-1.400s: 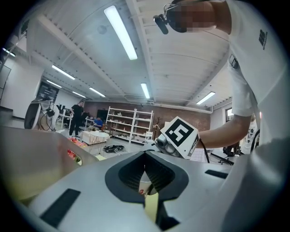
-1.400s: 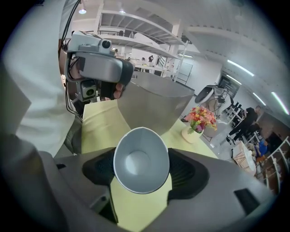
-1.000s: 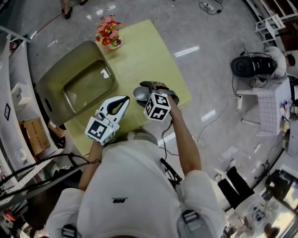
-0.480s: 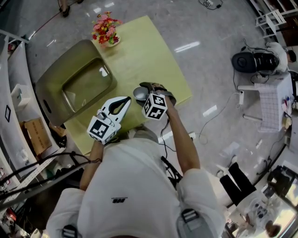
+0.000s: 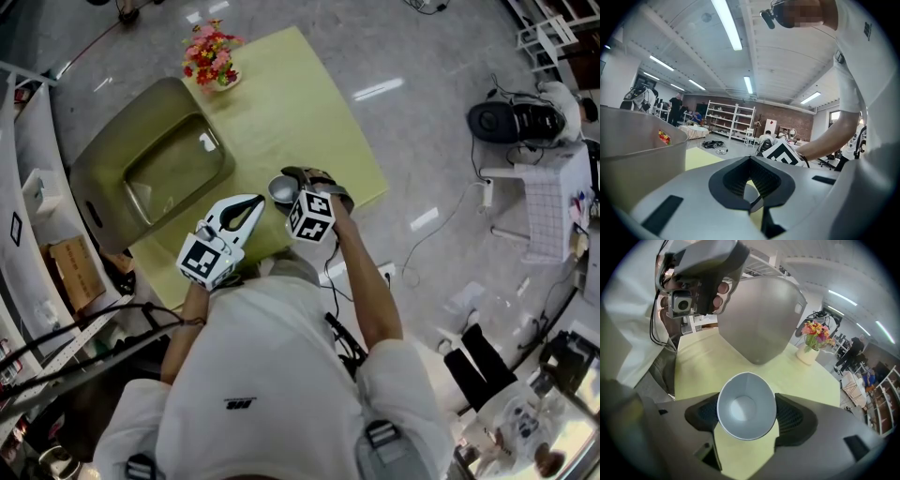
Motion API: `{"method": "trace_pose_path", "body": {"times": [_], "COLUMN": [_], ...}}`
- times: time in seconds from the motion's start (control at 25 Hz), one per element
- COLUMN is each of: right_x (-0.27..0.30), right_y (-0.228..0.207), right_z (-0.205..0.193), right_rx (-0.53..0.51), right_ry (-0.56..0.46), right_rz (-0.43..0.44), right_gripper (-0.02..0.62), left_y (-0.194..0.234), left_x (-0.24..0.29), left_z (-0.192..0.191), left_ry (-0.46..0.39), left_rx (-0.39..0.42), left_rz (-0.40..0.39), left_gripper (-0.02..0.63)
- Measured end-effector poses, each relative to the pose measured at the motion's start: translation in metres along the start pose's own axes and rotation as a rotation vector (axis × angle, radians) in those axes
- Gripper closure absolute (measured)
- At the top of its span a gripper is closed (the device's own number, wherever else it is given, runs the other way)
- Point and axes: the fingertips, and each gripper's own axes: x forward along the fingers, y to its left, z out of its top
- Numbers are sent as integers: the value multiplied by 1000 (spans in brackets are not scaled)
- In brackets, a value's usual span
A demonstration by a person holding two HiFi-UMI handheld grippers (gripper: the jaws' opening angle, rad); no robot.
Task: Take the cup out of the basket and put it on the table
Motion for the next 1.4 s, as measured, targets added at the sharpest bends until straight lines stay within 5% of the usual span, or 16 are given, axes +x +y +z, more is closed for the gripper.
{"method": "trace_pose_path", "body": {"times": [0.76,1.4], "right_x": [10,-23], "right_y": [9,-8], "right_z": [-1,9], "right_rx": [-21,37], "right_ry": [-5,-105], "right_rz": [-36,-119], "right_gripper": [229,184], "left_y": [-2,-4], "left_x": [-3,-6], "left_z": [-4,-3], "left_ry": [9,-1], "left_rx": [5,6], "left_rz": [-10,-7], "left_gripper": [594,594]}}
